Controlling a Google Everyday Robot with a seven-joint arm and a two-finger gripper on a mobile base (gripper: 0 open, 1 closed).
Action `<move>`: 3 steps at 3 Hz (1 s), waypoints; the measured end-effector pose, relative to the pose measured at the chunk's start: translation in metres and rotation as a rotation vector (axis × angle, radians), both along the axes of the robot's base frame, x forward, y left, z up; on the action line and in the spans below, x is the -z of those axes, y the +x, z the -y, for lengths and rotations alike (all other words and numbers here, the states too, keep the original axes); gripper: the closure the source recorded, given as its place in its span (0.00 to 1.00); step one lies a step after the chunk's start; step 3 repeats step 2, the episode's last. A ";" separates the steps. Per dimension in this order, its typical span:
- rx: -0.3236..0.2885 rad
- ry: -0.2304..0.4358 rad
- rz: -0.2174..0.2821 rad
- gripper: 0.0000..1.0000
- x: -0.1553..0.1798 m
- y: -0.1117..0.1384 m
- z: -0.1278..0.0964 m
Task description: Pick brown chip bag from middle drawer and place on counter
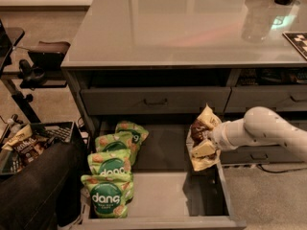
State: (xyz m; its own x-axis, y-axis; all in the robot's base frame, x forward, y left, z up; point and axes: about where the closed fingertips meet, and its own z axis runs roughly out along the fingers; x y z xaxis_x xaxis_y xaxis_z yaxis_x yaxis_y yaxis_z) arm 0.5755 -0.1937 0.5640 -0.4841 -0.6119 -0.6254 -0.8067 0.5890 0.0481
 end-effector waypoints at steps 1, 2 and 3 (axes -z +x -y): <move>-0.081 0.020 -0.002 1.00 -0.034 0.004 -0.008; -0.081 0.020 -0.002 1.00 -0.034 0.004 -0.008; -0.081 0.020 -0.002 1.00 -0.034 0.004 -0.008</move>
Offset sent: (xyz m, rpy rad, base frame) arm 0.0057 0.0068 0.0305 0.0167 -0.0061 0.0659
